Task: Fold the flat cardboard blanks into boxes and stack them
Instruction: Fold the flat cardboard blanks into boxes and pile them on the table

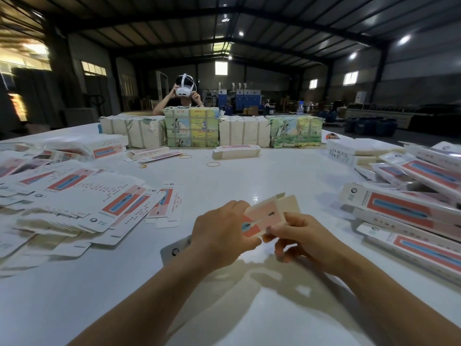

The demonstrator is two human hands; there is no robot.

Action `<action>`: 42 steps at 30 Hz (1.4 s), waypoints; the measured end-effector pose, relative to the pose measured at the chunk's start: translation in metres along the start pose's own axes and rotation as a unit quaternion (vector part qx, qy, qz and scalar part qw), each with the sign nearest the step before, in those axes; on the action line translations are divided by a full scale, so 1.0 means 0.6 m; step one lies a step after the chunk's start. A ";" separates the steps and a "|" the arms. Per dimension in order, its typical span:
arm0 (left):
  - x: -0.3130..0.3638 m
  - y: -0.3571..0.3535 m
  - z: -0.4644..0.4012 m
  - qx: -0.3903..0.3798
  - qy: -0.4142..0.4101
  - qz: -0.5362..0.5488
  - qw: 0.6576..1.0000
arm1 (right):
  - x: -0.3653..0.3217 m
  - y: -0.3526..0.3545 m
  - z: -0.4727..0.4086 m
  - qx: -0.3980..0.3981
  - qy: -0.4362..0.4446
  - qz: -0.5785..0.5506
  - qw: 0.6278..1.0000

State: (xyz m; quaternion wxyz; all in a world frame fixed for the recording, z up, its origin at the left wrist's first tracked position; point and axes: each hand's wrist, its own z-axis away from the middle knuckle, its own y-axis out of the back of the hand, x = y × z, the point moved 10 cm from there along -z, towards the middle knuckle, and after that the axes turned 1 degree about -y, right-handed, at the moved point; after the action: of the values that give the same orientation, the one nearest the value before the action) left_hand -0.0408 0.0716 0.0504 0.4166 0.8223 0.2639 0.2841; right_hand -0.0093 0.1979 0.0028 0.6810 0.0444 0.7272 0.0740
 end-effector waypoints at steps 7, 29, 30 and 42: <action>-0.051 -0.004 -0.003 -0.024 0.088 0.050 0.995 | -0.032 0.065 0.032 0.320 0.104 0.124 0.933; -0.013 -0.038 0.011 -0.098 0.002 -0.037 0.994 | 0.018 0.033 0.005 0.218 -0.005 0.024 0.976; -0.009 -0.038 0.011 -0.097 -0.002 -0.041 0.994 | 0.016 0.036 0.007 0.224 0.001 0.030 0.974; 0.003 -0.038 0.011 -0.068 0.004 -0.021 0.997 | -0.016 0.031 0.008 0.238 0.070 0.180 0.952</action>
State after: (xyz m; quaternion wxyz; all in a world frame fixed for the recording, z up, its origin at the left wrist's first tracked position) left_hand -0.0394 0.0809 0.0285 0.4765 0.7851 0.2627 0.2959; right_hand -0.0043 0.2149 0.0150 0.5731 0.3299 0.7498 0.0231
